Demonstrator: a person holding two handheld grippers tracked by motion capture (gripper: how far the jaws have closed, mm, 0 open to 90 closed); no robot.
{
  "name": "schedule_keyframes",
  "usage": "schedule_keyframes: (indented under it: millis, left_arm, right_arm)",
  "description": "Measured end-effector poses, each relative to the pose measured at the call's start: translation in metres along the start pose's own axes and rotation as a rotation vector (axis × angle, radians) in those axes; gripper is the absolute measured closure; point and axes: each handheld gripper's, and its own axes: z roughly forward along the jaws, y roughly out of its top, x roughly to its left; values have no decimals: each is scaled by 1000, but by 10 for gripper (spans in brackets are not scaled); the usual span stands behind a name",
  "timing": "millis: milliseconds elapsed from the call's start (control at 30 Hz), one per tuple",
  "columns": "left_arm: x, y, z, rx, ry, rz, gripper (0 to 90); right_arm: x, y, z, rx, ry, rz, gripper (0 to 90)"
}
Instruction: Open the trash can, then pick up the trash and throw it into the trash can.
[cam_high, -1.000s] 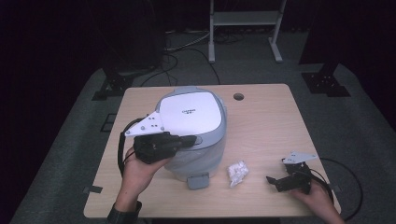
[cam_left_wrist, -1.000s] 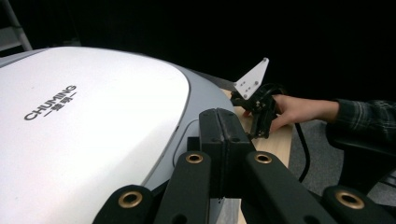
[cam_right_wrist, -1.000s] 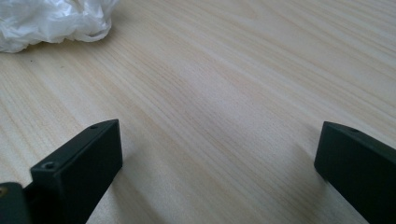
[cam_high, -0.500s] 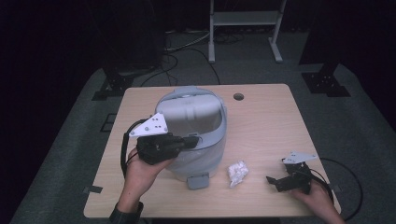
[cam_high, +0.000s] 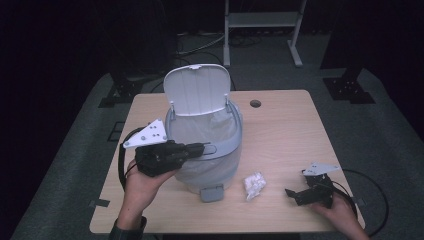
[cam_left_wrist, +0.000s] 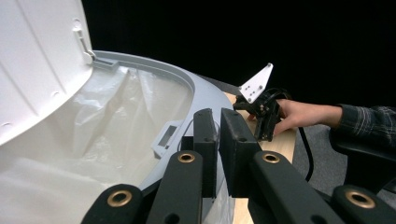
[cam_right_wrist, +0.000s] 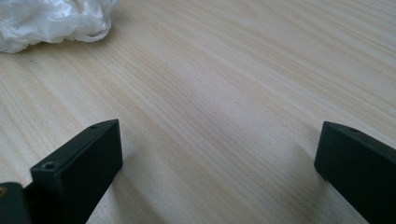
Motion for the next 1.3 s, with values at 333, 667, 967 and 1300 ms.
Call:
schedule_keyframes:
  millis: [333, 667, 967, 1300]
  left_arm:
    - [-1, -4, -24, -11, 29, -13, 805]
    - [-1, -13, -50, -12, 62, -25, 798]
    - [-1, -20, -61, -5, 87, -41, 786]
    - [1, -32, -71, 1, 121, -56, 755]
  right_arm:
    - [0, 0, 0, 0, 0, 0, 0]
    - [0, 0, 0, 0, 0, 0, 0]
    - [0, 0, 0, 0, 0, 0, 0]
    - [0, 0, 0, 0, 0, 0, 0]
